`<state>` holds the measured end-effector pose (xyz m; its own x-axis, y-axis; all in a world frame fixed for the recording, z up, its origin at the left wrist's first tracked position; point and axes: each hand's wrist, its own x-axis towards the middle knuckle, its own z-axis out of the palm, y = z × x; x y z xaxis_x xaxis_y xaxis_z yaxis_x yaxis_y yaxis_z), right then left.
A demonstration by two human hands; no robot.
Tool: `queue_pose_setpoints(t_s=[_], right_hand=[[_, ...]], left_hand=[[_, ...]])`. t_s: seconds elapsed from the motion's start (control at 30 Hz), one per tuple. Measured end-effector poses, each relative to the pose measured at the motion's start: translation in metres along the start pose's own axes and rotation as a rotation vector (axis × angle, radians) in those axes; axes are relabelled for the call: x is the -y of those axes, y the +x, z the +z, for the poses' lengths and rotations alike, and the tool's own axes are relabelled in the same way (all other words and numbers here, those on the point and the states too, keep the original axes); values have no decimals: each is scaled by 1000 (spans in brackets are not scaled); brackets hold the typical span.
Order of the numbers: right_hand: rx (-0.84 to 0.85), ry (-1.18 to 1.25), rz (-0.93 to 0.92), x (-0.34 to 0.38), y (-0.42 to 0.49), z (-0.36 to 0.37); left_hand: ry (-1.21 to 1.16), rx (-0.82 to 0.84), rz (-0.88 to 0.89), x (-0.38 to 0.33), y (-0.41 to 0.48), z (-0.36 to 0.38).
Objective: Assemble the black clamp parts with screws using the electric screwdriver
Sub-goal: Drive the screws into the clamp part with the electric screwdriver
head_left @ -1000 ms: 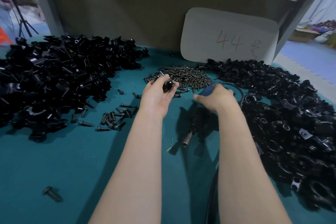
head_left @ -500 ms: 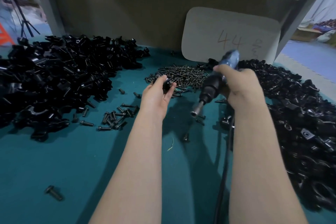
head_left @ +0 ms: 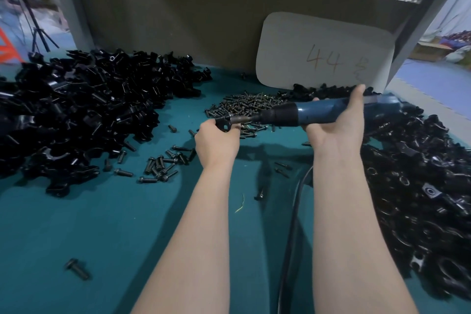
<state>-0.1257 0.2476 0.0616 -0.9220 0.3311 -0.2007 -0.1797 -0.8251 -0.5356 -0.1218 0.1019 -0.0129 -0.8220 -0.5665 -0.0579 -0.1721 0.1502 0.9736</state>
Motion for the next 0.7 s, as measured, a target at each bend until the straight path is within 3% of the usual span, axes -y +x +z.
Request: queue_pose_setpoints(t_s=[0.13,0.7], right_hand=[[-91,0,-104,2,4,-2],[-118,-150,-217,-7,11,-9]], left_hand=[[125,6,41,-2,-2,-2],[366,23,143,-3,0,2]])
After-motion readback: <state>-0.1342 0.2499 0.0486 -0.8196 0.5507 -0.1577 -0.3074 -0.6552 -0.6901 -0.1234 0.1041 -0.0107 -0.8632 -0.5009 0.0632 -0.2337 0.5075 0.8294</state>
